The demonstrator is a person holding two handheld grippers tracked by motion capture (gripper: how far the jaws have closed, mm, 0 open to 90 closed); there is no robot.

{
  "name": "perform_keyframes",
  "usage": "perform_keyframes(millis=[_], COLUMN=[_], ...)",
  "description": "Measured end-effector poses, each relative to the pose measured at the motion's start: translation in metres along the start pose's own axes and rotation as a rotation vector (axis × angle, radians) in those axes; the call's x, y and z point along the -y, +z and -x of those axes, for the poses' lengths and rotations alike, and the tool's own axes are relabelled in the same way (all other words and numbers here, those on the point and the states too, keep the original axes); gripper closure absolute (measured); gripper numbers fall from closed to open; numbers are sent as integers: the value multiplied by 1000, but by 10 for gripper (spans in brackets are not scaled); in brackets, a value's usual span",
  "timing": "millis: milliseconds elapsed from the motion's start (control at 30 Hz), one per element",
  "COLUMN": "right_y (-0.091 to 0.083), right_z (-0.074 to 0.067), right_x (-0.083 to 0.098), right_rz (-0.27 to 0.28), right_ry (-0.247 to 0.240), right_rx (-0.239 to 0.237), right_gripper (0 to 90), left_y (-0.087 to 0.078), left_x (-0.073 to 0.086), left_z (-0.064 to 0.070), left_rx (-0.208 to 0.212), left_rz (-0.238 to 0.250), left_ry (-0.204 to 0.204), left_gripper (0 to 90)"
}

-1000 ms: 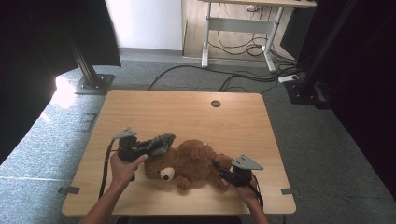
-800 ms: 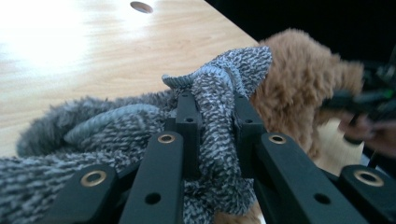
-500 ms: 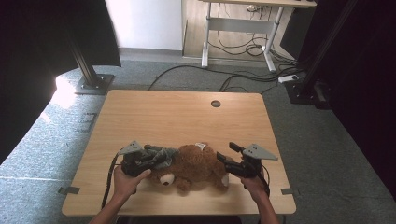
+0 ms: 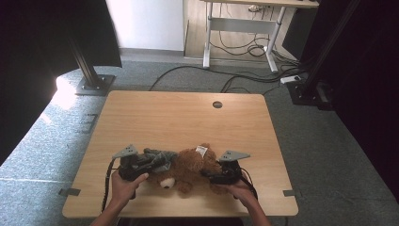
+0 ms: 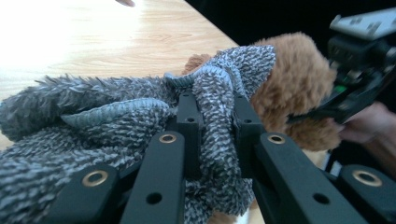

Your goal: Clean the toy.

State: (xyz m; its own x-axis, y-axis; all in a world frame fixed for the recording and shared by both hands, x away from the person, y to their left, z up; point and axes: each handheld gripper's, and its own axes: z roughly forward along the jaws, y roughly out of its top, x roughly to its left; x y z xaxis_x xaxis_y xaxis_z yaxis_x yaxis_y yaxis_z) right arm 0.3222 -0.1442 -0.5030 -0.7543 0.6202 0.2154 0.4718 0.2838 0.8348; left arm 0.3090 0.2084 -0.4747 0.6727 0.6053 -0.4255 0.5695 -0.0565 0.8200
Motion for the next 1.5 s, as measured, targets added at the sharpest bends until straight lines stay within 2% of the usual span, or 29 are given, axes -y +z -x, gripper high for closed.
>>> perform_keyframes(millis=[100, 267, 333, 400, 500, 733, 1000, 1100, 1200, 1267, 1400, 1500], right_y=[-3, -5, -4, -2, 2, 13, 27, 34, 40, 41, 39, 32], right_z=[-7, -24, -30, -35, -38, -31, -16, -8, -1, 4, 14, 15], right_x=[8, 26, 33, 36, 36, 29, 18, 12, 7, 5, 4, 8], right_rz=[0, 15, 32, 45, 48, 63, 87, 98, 108, 111, 124, 139], right_ry=[-25, -62, -75, -98, -128, -157, -178, -177, -177, -184, -169, -131], right_rx=[18, 29, 50, 90, 150, 256, 352, 379, 411, 429, 457, 434], right_gripper=[506, 562, 568, 573, 584, 604, 616, 621, 629, 632, 635, 633], left_y=[-8, -20, -21, -20, -14, 1, 22, 34, 43, 48, 56, 51], left_x=[2, 17, 22, 23, 23, 19, 11, 4, -1, -4, -8, -8], left_z=[-2, -6, -5, -3, -4, -11, -17, -25, -31, -32, -28, -23], left_rx=[47, 87, 80, 59, 39, 5, -73, -97, -98, -95, -86, -66], left_rz=[11, 14, 15, 22, 35, 64, 88, 97, 103, 103, 107, 102], left_ry=[-47, -76, -62, -41, -32, -13, 45, 35, 6, 1, 2, 8], left_gripper=[770, 770, 771, 772, 773, 776, 777, 777, 777, 776, 774, 772])
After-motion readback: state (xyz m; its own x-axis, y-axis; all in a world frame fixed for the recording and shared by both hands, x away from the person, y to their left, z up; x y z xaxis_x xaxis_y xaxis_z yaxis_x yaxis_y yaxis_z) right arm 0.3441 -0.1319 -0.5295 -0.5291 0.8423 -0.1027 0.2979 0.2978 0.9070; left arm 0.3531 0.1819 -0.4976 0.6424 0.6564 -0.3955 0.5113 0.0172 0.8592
